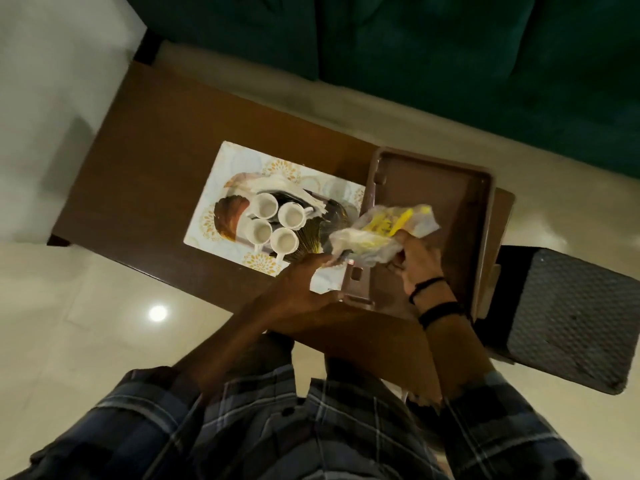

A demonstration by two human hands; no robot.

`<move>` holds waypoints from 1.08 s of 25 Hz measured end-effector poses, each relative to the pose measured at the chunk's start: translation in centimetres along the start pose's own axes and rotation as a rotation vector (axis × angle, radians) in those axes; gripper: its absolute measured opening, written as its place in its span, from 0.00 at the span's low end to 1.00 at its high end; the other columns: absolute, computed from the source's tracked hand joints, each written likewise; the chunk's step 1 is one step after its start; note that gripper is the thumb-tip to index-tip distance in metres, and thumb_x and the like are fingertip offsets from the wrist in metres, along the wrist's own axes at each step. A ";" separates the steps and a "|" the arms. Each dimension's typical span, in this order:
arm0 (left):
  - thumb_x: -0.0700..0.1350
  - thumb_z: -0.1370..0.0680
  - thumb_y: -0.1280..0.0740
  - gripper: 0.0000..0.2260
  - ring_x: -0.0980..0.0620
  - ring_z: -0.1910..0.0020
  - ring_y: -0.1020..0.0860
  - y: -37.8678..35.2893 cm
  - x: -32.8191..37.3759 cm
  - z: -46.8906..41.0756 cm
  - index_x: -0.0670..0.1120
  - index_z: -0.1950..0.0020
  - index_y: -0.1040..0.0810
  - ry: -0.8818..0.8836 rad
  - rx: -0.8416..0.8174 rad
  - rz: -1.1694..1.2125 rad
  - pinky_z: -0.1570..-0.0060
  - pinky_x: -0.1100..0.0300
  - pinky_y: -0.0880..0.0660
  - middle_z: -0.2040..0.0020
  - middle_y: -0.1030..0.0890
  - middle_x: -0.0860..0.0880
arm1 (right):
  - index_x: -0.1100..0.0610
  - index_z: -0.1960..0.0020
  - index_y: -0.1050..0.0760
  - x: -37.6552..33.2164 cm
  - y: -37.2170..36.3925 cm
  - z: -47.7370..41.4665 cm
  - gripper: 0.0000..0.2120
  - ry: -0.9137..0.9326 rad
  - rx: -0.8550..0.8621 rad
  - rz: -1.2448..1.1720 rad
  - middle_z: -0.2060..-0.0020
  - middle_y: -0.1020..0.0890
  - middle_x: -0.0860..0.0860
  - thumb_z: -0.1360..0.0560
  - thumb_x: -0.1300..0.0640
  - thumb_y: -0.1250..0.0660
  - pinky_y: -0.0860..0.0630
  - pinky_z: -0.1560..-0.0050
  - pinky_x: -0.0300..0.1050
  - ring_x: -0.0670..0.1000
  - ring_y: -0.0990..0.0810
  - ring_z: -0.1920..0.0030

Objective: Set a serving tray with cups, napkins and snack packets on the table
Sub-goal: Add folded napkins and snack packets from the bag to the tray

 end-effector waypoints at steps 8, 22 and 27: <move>0.49 0.29 0.26 0.15 0.61 0.50 0.22 9.5 0.4 7.4 0.49 0.43 0.21 -0.101 0.488 0.110 0.50 0.75 0.28 0.47 0.20 0.57 | 0.63 0.53 0.24 2.5 -9.4 11.9 0.06 -0.246 -0.378 -0.106 0.74 0.28 0.53 0.24 0.59 0.34 0.17 0.67 0.48 0.44 0.29 0.80; 0.53 0.24 0.32 0.14 0.53 0.71 0.21 22.6 11.0 13.6 0.44 0.61 0.17 -0.407 0.768 -0.389 0.75 0.65 0.30 0.66 0.16 0.48 | 0.59 0.28 0.35 -3.3 -16.4 20.4 0.40 1.179 -0.376 1.086 0.35 0.25 0.58 0.33 0.41 0.26 0.34 0.34 0.52 0.56 0.29 0.36; 0.53 0.23 0.33 0.14 0.54 0.73 0.18 24.6 9.2 11.7 0.44 0.61 0.20 -0.241 0.747 0.228 0.73 0.65 0.23 0.70 0.18 0.50 | 0.53 0.43 0.23 -6.2 -15.4 21.0 0.14 1.159 -0.347 0.823 0.56 0.16 0.49 0.25 0.48 0.34 0.23 0.51 0.49 0.46 0.20 0.61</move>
Point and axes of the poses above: each hand's wrist, its own z-axis away from the middle knuckle, its own y-axis out of the back of the hand, x = y × z, the point moved 9 cm from there along -z, towards the middle knuckle
